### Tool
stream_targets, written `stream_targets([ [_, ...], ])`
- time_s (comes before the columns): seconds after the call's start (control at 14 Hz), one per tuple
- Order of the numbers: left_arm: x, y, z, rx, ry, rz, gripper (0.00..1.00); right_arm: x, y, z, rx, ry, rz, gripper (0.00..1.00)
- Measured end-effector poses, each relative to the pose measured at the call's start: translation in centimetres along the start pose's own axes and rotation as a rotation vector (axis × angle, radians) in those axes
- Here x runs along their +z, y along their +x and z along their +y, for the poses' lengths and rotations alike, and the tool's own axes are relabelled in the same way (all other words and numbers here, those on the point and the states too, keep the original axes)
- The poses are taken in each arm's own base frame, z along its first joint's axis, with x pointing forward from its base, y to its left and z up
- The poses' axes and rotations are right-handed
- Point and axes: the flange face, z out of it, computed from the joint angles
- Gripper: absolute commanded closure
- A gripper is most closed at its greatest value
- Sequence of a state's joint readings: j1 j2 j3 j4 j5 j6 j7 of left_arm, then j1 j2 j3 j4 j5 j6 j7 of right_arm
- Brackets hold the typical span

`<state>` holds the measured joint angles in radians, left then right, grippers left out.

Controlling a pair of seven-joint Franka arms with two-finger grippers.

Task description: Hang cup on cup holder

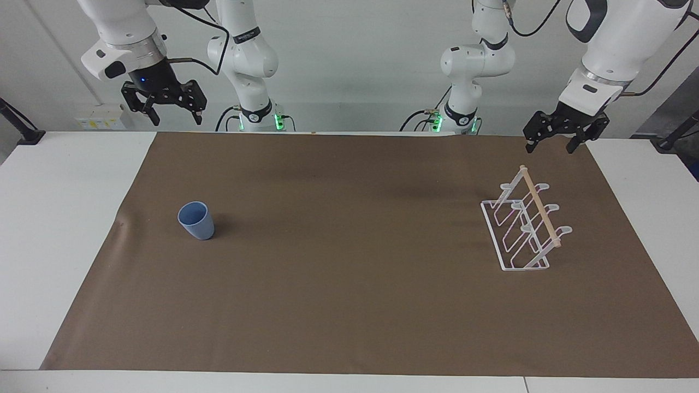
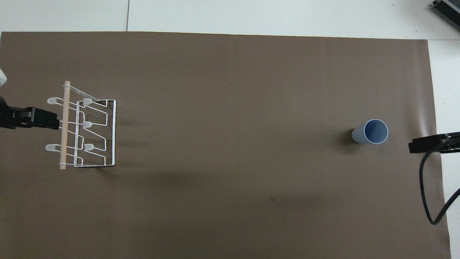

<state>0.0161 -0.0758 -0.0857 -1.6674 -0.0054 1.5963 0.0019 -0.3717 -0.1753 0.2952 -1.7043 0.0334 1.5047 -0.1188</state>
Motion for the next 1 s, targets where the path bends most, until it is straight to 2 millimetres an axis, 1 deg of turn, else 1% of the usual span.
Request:
stream_targets([
  [0.57,0.0,0.0,0.0,0.0,0.0,0.0,0.0,0.0,0.0,-0.1,-0.007,0.0,0.001,0.0],
  [0.79,0.0,0.0,0.0,0.0,0.0,0.0,0.0,-0.3,0.8,-0.2,-0.093,-0.01,0.071,0.0],
  [0.86,0.0,0.0,0.0,0.0,0.0,0.0,0.0,0.0,1.3,-0.6,-0.12,-0.016,0.104,0.0],
  [0.93,0.0,0.0,0.0,0.0,0.0,0.0,0.0,0.9,1.8,-1.0,-0.14,-0.019,0.122,0.0],
  [1.0,0.0,0.0,0.0,0.0,0.0,0.0,0.0,2.2,2.2,-1.6,-0.158,-0.021,0.133,0.0],
])
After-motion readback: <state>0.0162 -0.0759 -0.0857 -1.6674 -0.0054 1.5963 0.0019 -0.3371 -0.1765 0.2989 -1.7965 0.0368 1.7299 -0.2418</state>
